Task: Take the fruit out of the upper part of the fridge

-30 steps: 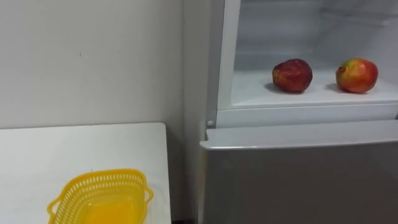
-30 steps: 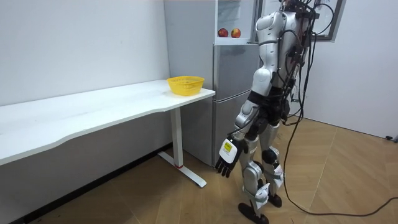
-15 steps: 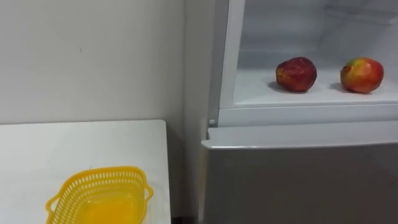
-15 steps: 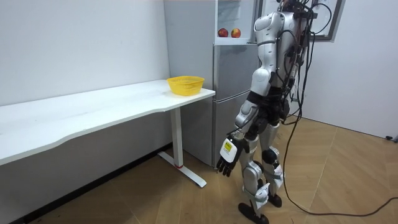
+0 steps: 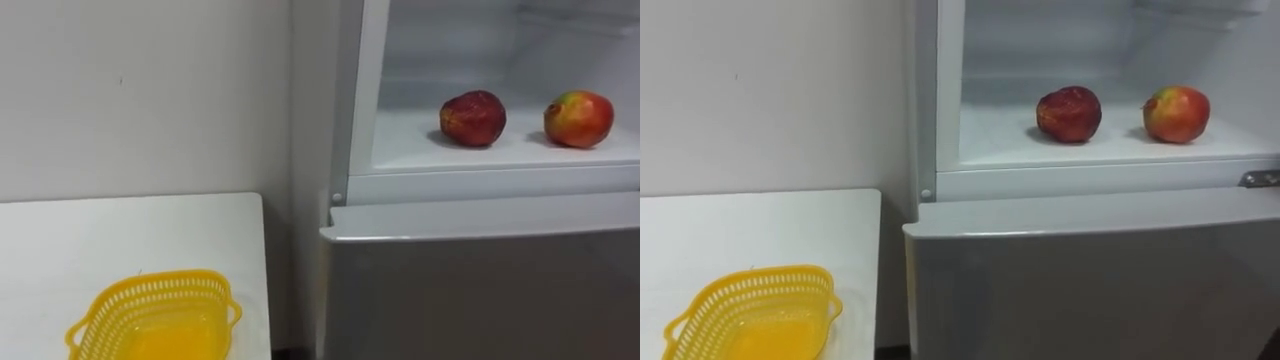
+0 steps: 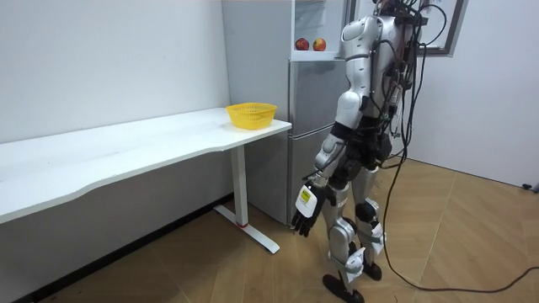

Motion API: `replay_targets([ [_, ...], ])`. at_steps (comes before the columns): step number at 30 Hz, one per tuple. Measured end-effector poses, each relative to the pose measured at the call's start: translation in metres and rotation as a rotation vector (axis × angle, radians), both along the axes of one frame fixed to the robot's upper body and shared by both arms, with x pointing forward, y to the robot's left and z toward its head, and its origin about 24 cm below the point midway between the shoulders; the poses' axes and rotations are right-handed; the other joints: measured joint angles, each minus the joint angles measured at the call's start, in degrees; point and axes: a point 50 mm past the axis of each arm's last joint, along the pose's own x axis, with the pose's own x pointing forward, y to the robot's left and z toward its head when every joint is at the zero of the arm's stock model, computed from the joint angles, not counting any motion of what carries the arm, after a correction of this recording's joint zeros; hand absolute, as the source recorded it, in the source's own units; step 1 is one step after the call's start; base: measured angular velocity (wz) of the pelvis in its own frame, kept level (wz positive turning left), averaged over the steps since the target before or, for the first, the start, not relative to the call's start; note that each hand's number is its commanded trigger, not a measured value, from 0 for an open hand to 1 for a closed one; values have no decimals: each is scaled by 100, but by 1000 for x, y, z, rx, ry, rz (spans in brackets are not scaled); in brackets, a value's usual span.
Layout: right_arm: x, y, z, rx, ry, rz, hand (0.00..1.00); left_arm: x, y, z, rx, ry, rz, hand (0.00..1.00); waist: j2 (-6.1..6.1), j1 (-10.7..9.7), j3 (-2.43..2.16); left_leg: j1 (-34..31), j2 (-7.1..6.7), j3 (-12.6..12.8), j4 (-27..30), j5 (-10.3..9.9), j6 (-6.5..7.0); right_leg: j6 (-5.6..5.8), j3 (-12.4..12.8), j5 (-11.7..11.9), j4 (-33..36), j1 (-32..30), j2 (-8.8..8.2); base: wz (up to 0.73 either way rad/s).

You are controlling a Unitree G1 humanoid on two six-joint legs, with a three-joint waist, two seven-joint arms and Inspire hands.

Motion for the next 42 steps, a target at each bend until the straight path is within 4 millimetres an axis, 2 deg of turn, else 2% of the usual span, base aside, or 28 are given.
replay_targets([
  [3,-10,2,1,-27,0,19,0,-4,-1,0,-7,7,10,0,93,24,-34,21,11,-4,-62,-1,-3,0,-11,0,7,13,9,3],
  [6,-21,21,-2,-155,55,121,0,-8,-2,-1,-9,18,16,0,188,17,-16,140,28,-2,-107,-4,-10,-3,-15,-2,-19,123,23,0],
  [8,-19,42,-2,-239,70,251,0,-7,-2,-1,4,14,16,0,193,24,-11,170,45,-1,-106,-11,-25,-7,-5,-5,-31,165,39,0],
  [9,-18,47,-3,-258,75,281,0,-7,-2,-1,5,12,14,0,186,37,-11,171,47,-1,-104,-11,-26,-8,-2,-4,-33,167,41,0],
  [11,-16,63,-6,-310,104,386,0,-7,-5,-2,-1,15,7,0,177,133,-17,172,51,12,-94,-11,-28,-15,27,-2,-47,176,49,0],
  [15,-21,85,-8,-330,115,537,0,-11,-7,-3,-9,32,22,0,187,270,-27,170,62,27,-104,-11,-28,-18,51,-1,-60,166,48,-1],
  [16,-23,90,-9,-326,112,556,0,-13,-7,-3,-11,40,24,0,213,303,-44,160,61,27,-106,-11,-27,-23,49,4,-94,171,46,0],
  [22,-25,96,-5,-349,102,571,0,-7,-10,-6,-11,41,8,0,243,298,-34,144,59,25,-132,-13,-31,-35,40,14,-106,154,57,0],
  [26,-26,104,12,-376,22,593,0,7,-11,-6,-16,-11,-9,0,288,336,-42,136,64,48,-160,-10,-36,-37,20,15,-86,110,63,-3],
  [29,-20,117,27,-412,-81,635,0,7,-12,-6,-18,-18,-11,0,287,350,-45,146,65,54,-155,-9,-37,-38,20,16,-86,118,65,0],
  [31,-18,121,34,-428,-128,649,0,6,-12,-6,-18,-16,-11,0,252,377,-47,153,64,53,-151,-8,-37,-38,20,16,-88,120,63,0],
  [32,-18,123,37,-434,-151,656,0,5,-12,-6,-17,-14,-9,0,223,457,-47,158,64,54,-150,-8,-37,-38,21,16,-91,123,62,0],
  [37,-19,131,42,-488,-180,672,0,0,-12,-6,-16,-1,-6,0,135,528,-48,158,57,-2,-158,-9,-36,-36,-5,17,-114,146,58,4],
  [42,-15,134,51,-509,-236,666,0,1,-12,-6,-16,-5,-7,0,151,598,-46,156,59,-24,-190,-9,-37,-36,-40,18,-121,152,58,2],
])
